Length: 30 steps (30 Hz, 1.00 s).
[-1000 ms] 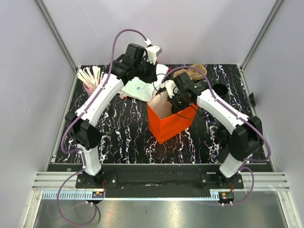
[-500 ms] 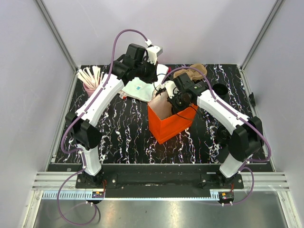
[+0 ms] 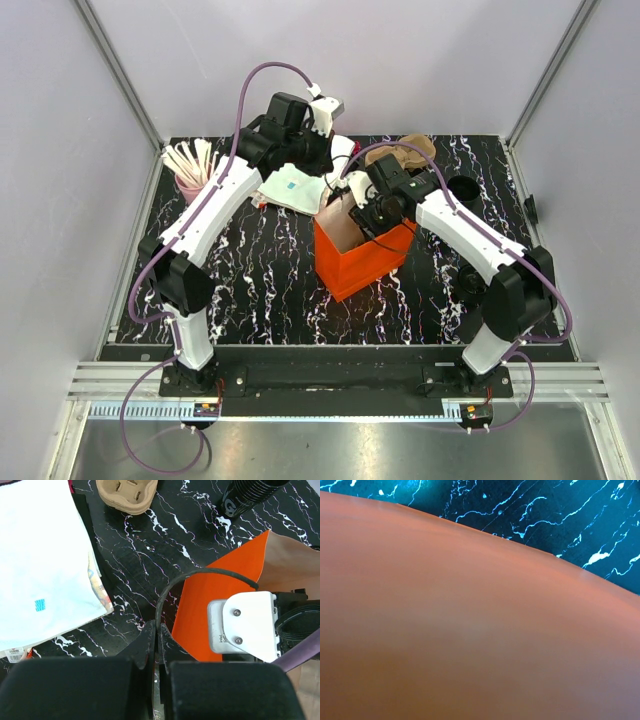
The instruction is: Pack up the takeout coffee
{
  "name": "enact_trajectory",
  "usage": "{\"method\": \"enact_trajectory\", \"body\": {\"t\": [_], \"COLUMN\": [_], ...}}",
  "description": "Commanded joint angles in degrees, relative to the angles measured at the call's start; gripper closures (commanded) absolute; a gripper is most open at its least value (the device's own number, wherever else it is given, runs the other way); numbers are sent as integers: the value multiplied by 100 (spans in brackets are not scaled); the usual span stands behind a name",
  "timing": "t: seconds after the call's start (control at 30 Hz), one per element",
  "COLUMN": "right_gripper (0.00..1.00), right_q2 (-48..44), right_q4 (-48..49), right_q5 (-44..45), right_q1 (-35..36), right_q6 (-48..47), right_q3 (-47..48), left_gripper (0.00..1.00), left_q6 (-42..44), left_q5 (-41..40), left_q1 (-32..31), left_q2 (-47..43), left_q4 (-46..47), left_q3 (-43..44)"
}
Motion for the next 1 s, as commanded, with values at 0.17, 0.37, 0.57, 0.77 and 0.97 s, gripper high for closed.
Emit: {"method": "enact_trajectory", "body": {"t": [0.17, 0.37, 0.57, 0.77, 0.97], "right_gripper": [39, 22, 10, 4, 0], "right_q2": [-429, -579, -772, -939, -1071], "right_q4": [-311, -566, -733, -847, -1040], "right_q5": [153, 74, 4, -23, -172], "right_q1": [55, 38, 47, 47, 47], "right_q6": [-191, -270, -341, -393, -420], "right_q3": [435, 769, 1015, 1270, 1551], "left_gripper": [100, 100, 93, 85, 63], "left_q6": [49, 66, 75, 75, 75], "left_q5": [-52, -52, -17, -8, 18], "left_q1": [-68, -103, -138, -156, -182], "left_q2": [-201, -210, -228, -272, -316], "left_q4": [148, 139, 148, 148, 148], "left_q3": [90, 98, 116, 107, 107]}}
